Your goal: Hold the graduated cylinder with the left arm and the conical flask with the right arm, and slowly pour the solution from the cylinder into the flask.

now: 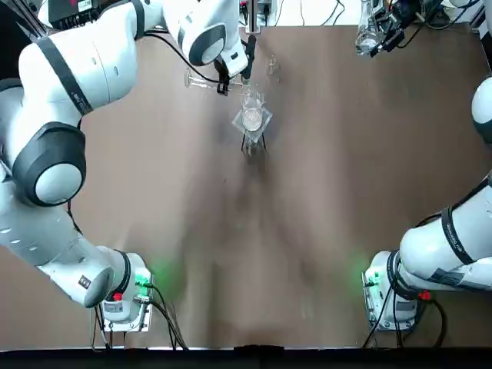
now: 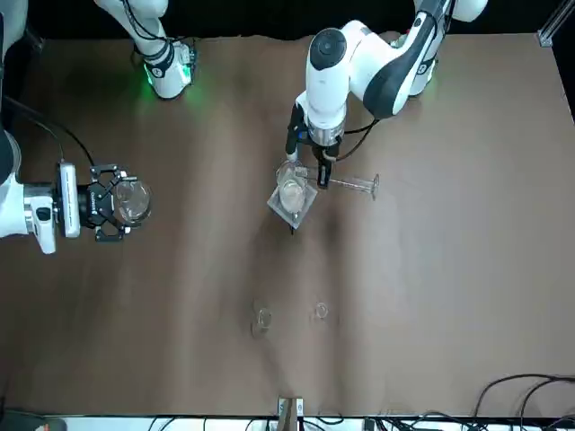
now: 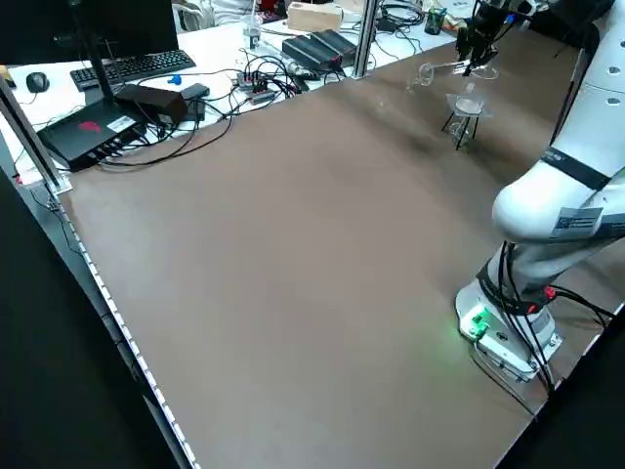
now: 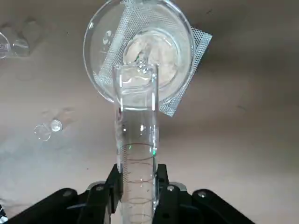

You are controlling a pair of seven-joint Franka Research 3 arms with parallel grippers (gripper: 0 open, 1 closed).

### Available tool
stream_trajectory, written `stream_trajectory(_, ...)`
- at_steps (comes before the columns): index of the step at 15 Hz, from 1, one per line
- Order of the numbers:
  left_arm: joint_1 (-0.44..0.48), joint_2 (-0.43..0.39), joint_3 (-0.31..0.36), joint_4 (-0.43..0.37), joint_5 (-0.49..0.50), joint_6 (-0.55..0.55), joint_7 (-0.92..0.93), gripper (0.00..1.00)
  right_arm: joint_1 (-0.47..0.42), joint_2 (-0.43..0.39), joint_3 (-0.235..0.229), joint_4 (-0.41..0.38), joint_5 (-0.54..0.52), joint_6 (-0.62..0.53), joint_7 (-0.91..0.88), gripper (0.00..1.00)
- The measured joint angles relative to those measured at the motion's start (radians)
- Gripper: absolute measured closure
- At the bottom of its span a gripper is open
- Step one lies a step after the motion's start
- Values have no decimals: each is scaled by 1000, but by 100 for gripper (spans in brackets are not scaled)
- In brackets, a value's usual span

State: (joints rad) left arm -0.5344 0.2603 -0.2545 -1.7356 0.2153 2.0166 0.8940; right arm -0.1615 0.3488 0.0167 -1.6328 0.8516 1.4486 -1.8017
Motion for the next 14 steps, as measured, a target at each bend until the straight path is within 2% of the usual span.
stream_trajectory(14, 0, 4, 2, 5, 78, -1, -22, 66, 74, -25, 0, 0, -37, 54, -4, 4)
